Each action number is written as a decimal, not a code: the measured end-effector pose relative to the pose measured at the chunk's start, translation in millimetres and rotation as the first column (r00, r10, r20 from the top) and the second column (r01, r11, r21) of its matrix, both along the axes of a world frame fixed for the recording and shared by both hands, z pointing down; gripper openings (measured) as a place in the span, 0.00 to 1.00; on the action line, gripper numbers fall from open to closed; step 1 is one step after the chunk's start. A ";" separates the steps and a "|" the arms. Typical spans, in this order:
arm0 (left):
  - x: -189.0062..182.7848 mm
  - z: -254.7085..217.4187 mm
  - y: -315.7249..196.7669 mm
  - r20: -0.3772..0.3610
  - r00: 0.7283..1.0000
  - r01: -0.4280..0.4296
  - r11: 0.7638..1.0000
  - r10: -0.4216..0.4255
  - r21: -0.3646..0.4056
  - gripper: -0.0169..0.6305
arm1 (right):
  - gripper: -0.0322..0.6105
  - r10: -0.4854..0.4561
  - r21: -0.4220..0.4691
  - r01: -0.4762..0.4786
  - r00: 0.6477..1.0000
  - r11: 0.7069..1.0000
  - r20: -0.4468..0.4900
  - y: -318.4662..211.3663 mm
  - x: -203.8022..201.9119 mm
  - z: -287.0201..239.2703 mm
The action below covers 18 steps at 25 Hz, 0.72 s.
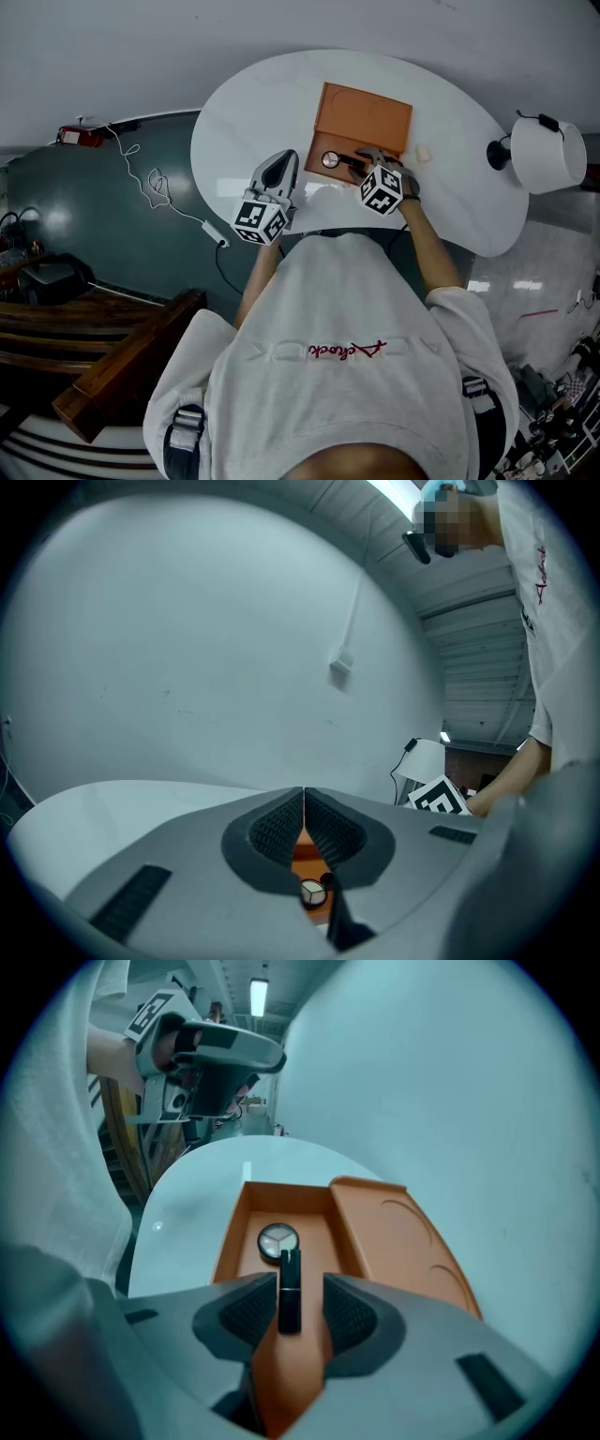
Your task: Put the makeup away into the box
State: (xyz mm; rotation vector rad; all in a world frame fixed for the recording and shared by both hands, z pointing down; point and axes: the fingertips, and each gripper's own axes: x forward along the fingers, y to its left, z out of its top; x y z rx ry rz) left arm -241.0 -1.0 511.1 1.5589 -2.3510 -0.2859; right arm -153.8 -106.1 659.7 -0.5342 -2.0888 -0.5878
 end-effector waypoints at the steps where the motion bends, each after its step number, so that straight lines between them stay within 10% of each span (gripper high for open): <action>1: 1.1 -0.5 -1.7 0.002 1.000 -0.006 1.000 0.006 0.001 0.05 | 0.29 0.010 0.005 -0.010 1.000 1.000 0.023 -1.0 -0.3 -4.6; 10: 8.6 -5.0 -9.4 0.017 0.999 -0.041 0.999 0.041 0.009 0.05 | 0.08 0.229 -0.098 -0.215 0.960 0.972 0.163 -13.4 -0.8 -29.5; 13: 11.7 -7.1 -14.5 0.021 0.998 -0.064 0.998 0.064 0.011 0.05 | 0.08 0.449 -0.292 -0.390 0.877 0.873 0.172 -29.3 2.4 -43.7; 18: 22.0 -7.8 -36.2 0.025 0.991 -0.128 0.992 0.128 0.012 0.05 | 0.08 0.724 -0.571 -0.537 0.673 0.621 0.154 -62.6 18.5 -72.0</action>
